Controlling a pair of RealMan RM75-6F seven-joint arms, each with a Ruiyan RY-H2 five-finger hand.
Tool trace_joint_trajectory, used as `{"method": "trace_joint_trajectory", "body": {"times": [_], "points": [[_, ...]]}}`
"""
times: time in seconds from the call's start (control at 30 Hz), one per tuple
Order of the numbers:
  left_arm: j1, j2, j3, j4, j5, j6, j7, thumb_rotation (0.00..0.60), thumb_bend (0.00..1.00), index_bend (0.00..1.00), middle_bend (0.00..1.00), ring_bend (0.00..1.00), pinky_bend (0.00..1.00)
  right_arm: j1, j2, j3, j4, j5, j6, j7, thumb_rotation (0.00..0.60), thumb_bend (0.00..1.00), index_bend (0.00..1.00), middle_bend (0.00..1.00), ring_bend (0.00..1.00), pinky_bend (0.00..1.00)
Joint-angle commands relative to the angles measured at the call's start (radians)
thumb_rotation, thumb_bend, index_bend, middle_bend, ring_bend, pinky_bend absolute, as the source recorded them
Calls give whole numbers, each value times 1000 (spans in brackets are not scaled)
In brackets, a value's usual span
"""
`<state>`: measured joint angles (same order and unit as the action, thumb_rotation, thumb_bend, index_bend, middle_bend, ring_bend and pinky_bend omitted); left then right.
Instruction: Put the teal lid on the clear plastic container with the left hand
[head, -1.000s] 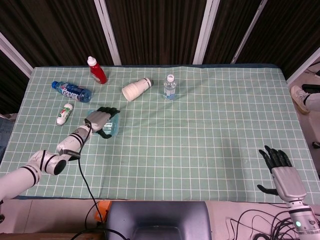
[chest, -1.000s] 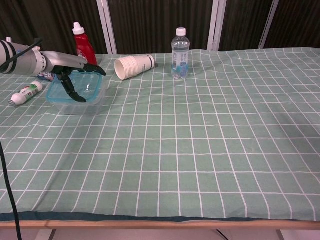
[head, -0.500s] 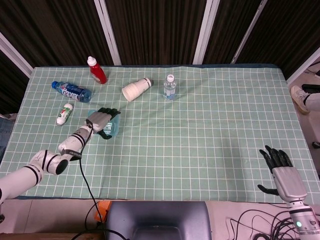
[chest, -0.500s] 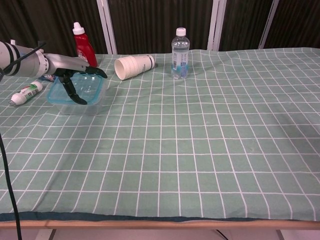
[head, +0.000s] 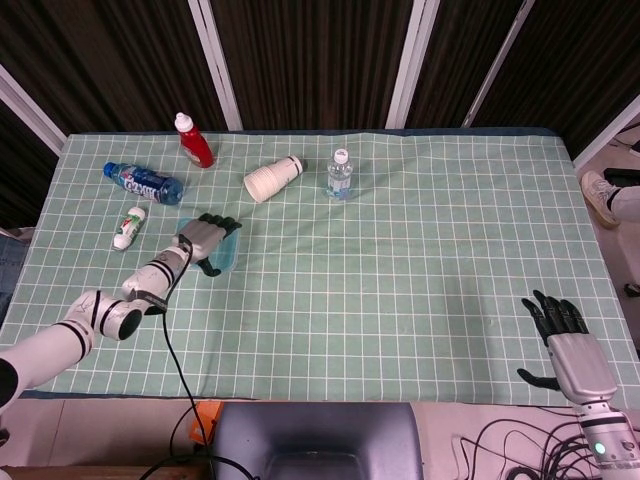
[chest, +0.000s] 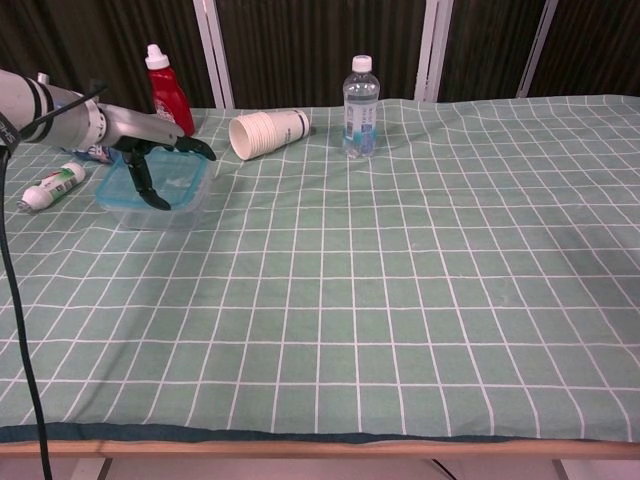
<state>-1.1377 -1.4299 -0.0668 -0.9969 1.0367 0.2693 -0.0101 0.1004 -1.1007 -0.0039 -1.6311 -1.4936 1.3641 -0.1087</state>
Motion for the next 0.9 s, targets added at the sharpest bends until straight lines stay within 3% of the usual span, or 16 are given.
{"method": "trace_joint_trajectory", "body": {"times": [0.03, 0.9], "points": [[-9, -3, 12, -2, -18, 3, 14, 600, 260, 0, 41, 0, 0, 0, 1, 0, 0, -1, 0, 1, 600, 62, 0, 0, 0, 0], [-59, -5, 106, -28, -195, 56, 123, 600, 257, 0, 27, 0, 0, -4, 5, -1, -1, -6, 5, 10, 600, 62, 0, 0, 0, 0]]}}
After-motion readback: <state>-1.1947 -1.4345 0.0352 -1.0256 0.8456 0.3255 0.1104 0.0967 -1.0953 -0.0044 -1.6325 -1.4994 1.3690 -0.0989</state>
